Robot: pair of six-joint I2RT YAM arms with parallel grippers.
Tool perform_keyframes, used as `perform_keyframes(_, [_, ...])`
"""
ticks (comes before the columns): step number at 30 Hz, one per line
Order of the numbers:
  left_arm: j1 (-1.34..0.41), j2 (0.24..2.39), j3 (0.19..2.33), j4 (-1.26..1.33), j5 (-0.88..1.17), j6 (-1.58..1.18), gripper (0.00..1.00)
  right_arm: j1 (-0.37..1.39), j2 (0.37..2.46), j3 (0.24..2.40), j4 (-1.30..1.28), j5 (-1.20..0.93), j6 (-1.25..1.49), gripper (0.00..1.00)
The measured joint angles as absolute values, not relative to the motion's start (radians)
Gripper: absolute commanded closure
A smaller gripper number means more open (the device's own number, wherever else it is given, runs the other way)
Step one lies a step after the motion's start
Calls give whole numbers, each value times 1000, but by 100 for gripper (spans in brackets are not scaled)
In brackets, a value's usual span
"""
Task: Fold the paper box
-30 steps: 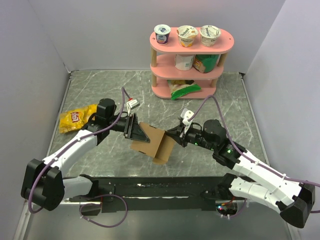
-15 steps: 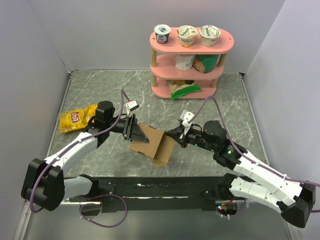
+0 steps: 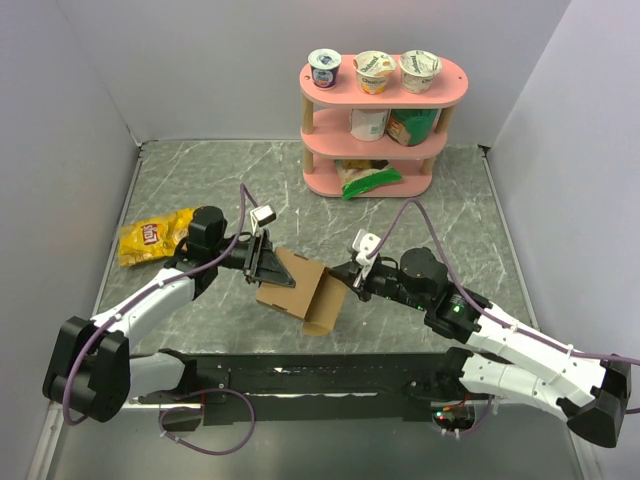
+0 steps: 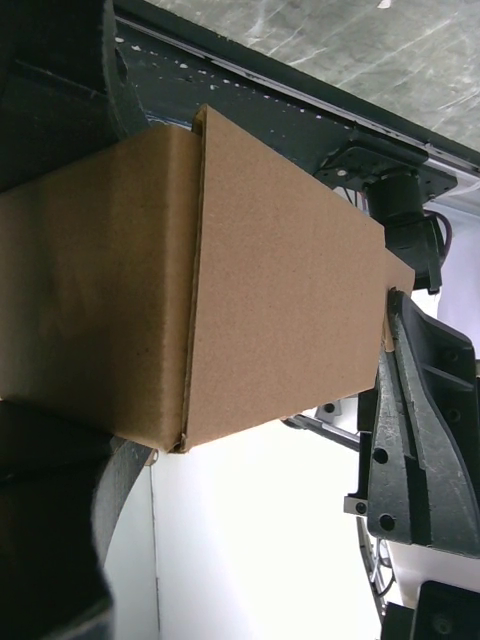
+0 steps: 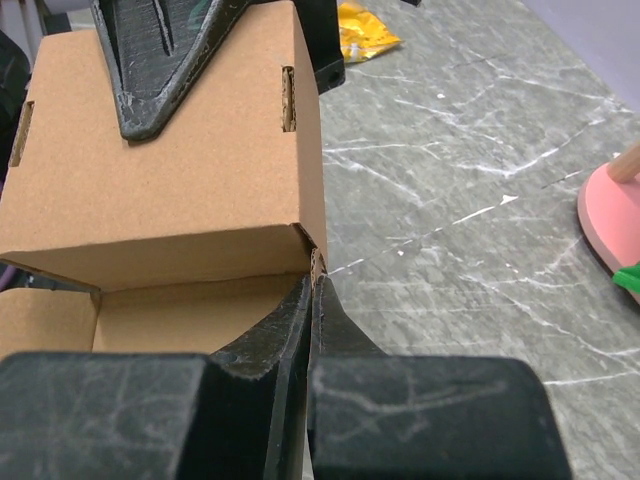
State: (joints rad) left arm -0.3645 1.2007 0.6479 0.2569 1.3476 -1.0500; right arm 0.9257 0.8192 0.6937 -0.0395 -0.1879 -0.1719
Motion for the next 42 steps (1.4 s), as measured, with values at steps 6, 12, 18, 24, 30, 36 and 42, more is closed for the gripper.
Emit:
perform_keyframes(6, [-364,1202,656,194,1349,-1009,57,944,820,694,-55,-175,-186,100])
perform_keyframes(12, [-364,1217,713,42,1348,-896,58,953,822,694,-60,-162,-203,100])
perform_keyframes(18, [-364,1232,742,-76,1339,-801,57,963,839,695,-72,-157,-208,100])
perform_keyframes(24, [-378,1262,800,-224,1308,-679,57,963,858,706,-93,-149,-215,100])
perform_keyframes(30, [-429,1307,878,-376,1221,-532,57,963,870,707,-130,-126,-222,100])
perform_keyframes(36, [-472,1335,912,-428,1162,-472,58,963,872,707,-179,-113,-220,88])
perform_keyframes(42, [-424,1344,888,-401,1125,-490,58,967,857,707,-164,-117,-203,23])
